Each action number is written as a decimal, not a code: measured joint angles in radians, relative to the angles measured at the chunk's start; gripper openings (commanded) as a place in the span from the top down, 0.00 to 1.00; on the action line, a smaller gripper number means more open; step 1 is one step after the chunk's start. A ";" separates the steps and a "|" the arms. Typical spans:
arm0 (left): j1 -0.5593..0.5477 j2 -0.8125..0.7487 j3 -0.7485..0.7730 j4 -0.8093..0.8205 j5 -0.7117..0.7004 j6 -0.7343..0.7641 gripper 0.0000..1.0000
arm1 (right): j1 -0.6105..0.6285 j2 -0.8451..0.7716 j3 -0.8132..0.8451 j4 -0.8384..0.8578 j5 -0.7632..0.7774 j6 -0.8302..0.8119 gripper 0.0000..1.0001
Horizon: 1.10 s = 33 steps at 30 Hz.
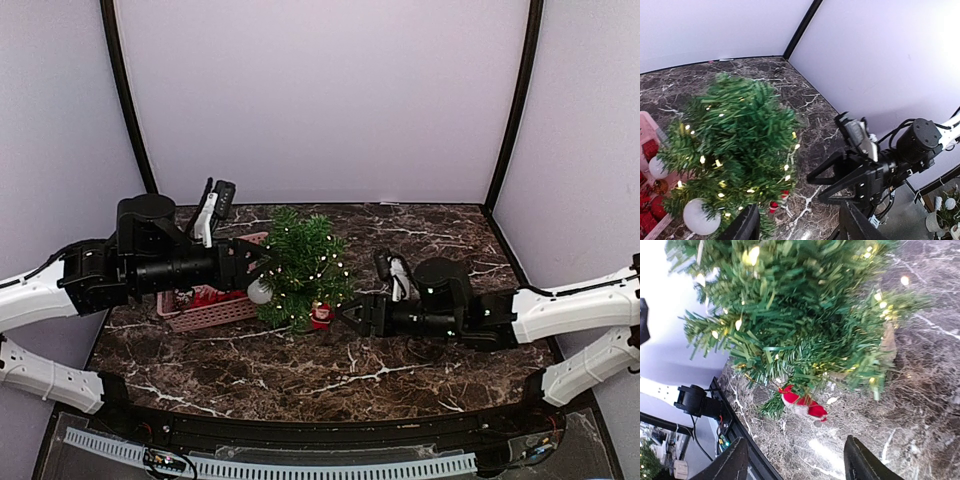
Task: Decorate the small christmas tree
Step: Hang the Santa Claus ornament on the branch, then turn around the Christmas tree at the center of the board.
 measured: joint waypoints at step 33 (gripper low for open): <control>0.286 -0.018 -0.649 0.353 0.252 -0.404 0.51 | -0.394 0.494 0.114 0.340 -0.306 0.039 0.48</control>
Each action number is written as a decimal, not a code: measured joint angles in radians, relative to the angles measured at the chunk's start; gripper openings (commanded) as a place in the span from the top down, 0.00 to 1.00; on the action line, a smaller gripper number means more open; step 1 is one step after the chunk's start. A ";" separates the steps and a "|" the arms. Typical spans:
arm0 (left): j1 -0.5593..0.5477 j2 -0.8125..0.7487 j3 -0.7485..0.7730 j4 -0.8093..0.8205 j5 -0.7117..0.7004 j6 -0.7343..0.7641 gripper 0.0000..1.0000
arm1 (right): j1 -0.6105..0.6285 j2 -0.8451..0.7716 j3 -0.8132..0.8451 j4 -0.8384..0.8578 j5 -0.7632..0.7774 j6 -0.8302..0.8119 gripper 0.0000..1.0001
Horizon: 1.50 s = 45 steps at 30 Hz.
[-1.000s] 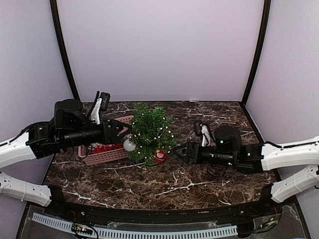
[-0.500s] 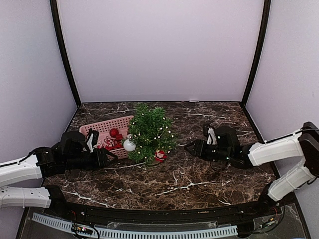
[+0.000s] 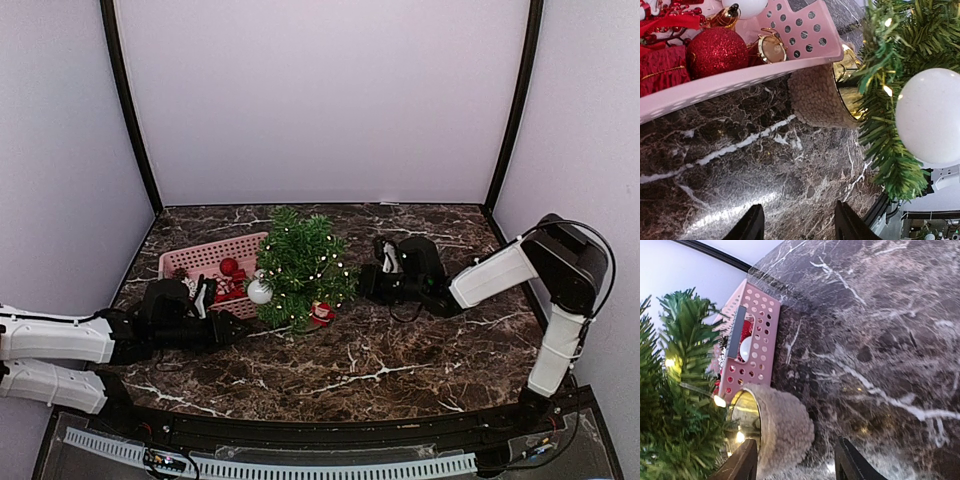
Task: Decorate the small christmas tree
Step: Turn around the Christmas tree at the center of the board.
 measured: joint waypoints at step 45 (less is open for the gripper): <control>0.142 0.581 0.023 0.690 -0.095 0.179 0.47 | 0.072 0.232 -0.021 0.389 -0.268 0.128 0.50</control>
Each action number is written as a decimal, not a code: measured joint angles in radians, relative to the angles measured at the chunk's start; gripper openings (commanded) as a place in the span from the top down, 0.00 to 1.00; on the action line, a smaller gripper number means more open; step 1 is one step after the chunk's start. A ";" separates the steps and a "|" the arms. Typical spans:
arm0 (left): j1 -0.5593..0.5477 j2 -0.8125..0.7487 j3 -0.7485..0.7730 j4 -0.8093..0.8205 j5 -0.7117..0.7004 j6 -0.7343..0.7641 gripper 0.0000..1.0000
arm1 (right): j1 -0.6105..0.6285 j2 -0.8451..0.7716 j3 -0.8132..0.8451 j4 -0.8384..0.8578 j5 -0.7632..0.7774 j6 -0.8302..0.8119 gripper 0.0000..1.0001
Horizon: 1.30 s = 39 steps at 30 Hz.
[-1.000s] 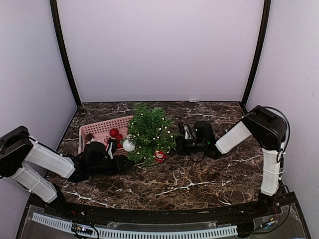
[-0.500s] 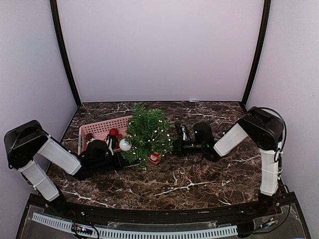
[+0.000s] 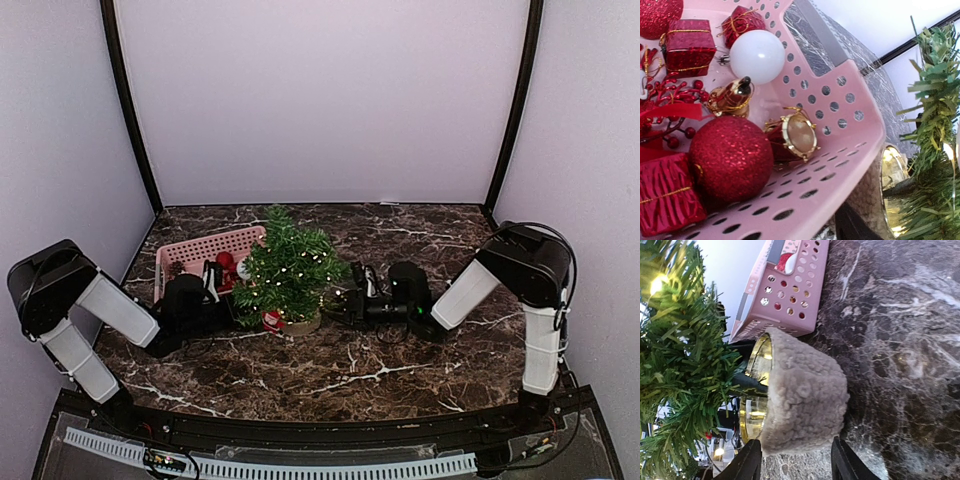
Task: Decorate the small christmas tree
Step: Turn around the Christmas tree at the center of the board, then move the Christmas tree to the center of the board.
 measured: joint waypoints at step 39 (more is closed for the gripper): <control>-0.109 0.033 0.021 0.079 0.053 -0.041 0.47 | -0.018 -0.193 -0.377 0.161 0.248 0.137 0.40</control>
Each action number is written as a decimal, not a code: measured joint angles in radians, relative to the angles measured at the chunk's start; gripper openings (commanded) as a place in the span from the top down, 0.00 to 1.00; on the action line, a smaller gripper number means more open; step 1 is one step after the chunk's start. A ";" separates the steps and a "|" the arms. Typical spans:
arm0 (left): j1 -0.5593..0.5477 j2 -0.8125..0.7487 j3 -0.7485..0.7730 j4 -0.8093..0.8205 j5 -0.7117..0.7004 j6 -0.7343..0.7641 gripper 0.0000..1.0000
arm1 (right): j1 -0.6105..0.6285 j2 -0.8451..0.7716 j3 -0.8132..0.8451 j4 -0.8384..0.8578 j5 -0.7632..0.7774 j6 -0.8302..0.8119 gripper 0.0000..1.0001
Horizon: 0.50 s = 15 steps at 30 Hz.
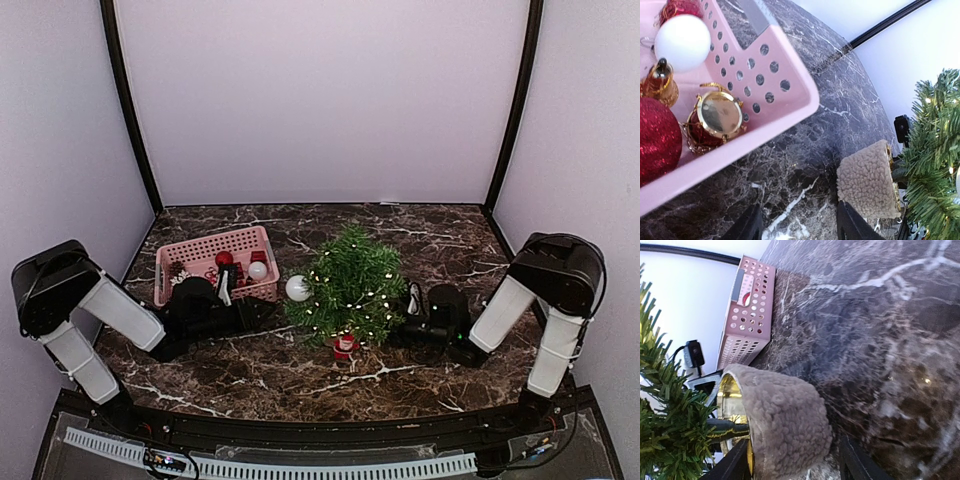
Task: Decorate the small christmas tree
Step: Move the Christmas tree to the center of the board.
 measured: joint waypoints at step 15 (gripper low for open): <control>0.006 -0.242 -0.004 -0.309 -0.030 0.057 0.47 | -0.003 -0.045 0.024 -0.034 0.013 -0.014 0.51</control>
